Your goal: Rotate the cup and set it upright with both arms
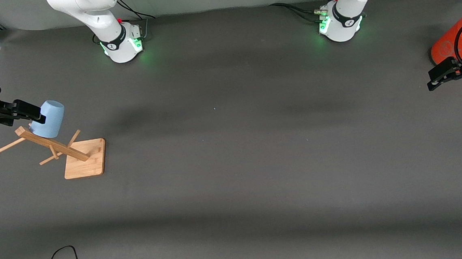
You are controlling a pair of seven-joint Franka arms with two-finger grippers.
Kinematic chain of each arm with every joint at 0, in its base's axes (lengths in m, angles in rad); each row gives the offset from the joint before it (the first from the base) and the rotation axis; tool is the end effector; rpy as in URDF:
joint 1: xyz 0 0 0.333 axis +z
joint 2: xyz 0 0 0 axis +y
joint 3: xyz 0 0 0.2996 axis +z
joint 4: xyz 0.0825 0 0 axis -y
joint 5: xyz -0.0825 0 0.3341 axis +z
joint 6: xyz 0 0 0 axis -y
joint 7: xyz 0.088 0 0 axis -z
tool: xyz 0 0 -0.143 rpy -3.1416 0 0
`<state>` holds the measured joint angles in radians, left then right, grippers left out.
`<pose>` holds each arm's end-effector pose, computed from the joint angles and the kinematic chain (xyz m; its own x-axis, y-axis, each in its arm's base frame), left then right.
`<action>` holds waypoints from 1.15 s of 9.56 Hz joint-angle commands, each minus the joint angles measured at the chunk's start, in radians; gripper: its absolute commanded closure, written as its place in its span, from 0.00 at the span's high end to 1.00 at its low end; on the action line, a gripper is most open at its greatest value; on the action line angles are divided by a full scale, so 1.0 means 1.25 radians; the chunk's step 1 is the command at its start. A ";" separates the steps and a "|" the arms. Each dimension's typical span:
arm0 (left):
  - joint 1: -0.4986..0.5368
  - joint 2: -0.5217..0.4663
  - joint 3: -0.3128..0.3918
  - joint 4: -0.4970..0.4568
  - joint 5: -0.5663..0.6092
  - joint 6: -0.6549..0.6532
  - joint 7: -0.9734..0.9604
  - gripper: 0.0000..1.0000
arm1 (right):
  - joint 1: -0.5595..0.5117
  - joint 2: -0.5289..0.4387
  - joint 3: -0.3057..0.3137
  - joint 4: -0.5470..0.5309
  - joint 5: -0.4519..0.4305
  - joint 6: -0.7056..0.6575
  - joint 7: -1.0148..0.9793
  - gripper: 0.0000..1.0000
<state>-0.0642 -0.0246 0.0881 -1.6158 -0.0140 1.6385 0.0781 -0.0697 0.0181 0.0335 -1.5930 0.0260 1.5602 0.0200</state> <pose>0.5054 0.0107 0.5715 0.9974 -0.0532 0.0483 -0.0538 -0.9985 0.0124 0.5055 -0.0147 0.5528 0.9971 -0.0558 -0.0514 -0.0572 -0.9980 -0.0256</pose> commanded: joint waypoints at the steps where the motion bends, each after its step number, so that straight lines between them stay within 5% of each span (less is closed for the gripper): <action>1: 0.005 -0.006 -0.003 0.001 -0.005 -0.020 0.005 1.00 | -0.004 -0.021 0.004 -0.018 -0.015 0.006 -0.014 1.00; 11: 0.005 0.004 -0.002 0.007 -0.004 -0.006 0.005 1.00 | -0.003 -0.029 0.004 -0.029 -0.037 0.006 -0.022 1.00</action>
<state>-0.0640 -0.0225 0.0877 -1.6161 -0.0140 1.6352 0.0781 -0.0692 0.0082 0.0345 -1.6017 -0.0012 1.5648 -0.0013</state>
